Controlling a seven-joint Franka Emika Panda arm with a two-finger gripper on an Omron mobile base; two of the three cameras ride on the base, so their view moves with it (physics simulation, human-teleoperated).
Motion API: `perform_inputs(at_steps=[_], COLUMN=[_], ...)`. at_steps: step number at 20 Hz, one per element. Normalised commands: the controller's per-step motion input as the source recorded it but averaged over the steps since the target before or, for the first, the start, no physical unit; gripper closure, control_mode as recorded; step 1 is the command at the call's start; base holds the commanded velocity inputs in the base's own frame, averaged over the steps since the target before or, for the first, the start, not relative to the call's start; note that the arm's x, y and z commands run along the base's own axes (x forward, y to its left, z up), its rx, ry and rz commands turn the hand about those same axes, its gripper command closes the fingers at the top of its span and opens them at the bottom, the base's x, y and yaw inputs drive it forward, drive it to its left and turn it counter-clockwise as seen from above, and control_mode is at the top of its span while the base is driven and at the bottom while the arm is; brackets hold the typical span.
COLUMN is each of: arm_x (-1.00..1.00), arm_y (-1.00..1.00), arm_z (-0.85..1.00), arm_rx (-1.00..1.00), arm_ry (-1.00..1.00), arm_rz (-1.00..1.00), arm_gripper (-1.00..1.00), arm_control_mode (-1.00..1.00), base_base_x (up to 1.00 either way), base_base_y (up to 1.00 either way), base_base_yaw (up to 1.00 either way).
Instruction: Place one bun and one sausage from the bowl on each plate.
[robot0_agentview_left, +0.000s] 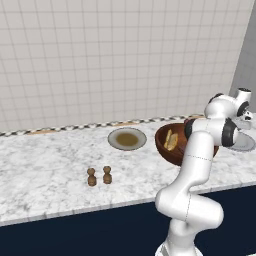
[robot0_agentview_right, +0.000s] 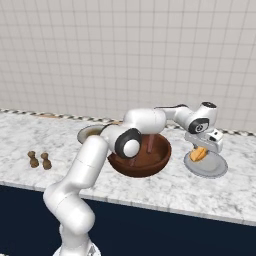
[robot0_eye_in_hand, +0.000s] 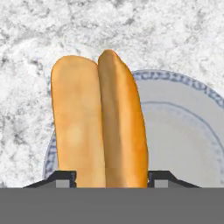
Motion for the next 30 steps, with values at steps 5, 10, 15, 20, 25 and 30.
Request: perform_inputs(at_steps=[5,10,15,20,25,30], arm_x=[0.0,-0.35,-1.0,-0.74,-0.36,-0.14], arm_y=[0.0,0.04,0.49,1.0,1.0,1.0], arm_z=[0.0,0.03,0.37,0.29,0.37,0.31], arm_rx=[0.0,-0.01,-0.07,-0.14,-0.13,-0.09], arm_ry=[0.0,-0.04,-0.18,-0.1,-0.03,0.0], arm_rz=[0.0,0.0,0.0,0.0,0.0,0.0], arm_gripper=[-1.0,-1.0,-1.0,-1.0,-1.0,-1.0], arm_control_mode=[-1.0,-1.0,-1.0,-1.0,-1.0,-1.0], base_base_x=[0.0,0.0,0.0,0.0,0.0,0.0], base_base_y=[0.0,0.0,0.0,0.0,0.0,0.0], base_base_yaw=[0.0,0.0,0.0,0.0,0.0,0.0])
